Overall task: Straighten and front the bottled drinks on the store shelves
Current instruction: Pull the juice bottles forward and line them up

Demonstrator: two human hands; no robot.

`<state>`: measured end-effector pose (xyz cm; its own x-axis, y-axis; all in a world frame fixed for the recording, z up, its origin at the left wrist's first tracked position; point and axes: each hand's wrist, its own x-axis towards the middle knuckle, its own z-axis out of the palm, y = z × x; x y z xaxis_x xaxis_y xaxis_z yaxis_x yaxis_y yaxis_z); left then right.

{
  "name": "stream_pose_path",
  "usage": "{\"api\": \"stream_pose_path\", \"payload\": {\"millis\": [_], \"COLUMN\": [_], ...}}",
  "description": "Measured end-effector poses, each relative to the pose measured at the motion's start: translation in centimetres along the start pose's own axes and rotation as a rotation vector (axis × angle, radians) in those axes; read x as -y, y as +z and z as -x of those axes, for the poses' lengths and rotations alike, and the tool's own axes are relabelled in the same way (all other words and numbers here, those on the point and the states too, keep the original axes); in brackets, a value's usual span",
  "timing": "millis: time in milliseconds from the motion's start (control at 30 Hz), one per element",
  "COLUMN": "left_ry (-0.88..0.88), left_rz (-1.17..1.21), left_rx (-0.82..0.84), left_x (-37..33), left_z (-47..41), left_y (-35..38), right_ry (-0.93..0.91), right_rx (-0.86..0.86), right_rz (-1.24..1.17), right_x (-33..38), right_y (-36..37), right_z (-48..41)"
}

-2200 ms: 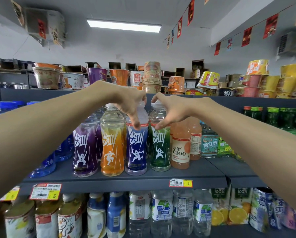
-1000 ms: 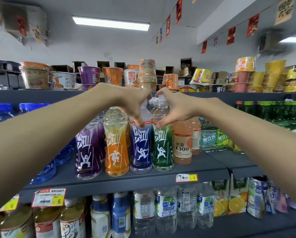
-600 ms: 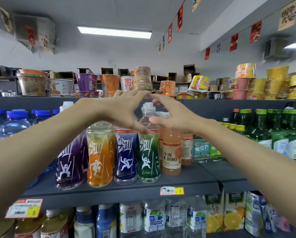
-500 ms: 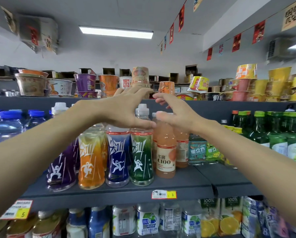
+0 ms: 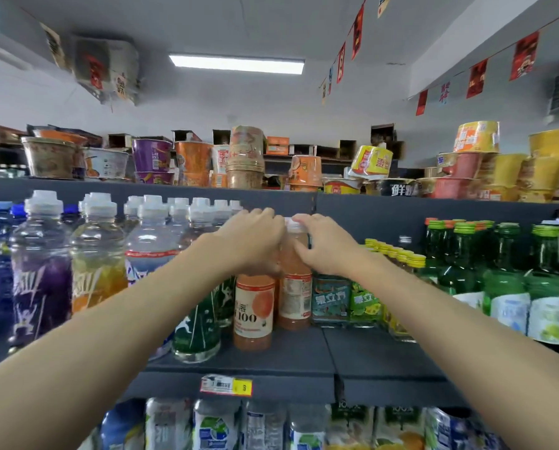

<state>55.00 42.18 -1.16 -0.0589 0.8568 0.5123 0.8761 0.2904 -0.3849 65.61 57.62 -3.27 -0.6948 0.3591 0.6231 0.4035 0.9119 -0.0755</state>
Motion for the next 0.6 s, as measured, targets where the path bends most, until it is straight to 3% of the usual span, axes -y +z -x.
{"api": "stream_pose_path", "payload": {"millis": [300,433,600], "left_ry": [-0.057,-0.056,0.032], "left_rz": [0.255,0.305,0.408], "left_rx": [0.122,0.195,0.132], "left_x": [0.7,1.2,1.0], "left_z": [-0.4,-0.9,-0.7], "left_y": [0.0,-0.4,-1.0], "right_ry": [0.095,0.036,-0.041], "right_rx": [0.029,0.065,0.084], "right_rz": [-0.142,-0.111,-0.112], "right_x": [1.3,2.3,1.5], "right_y": [-0.3,-1.7,-4.3], "right_z": [-1.1,0.0,2.3]}}
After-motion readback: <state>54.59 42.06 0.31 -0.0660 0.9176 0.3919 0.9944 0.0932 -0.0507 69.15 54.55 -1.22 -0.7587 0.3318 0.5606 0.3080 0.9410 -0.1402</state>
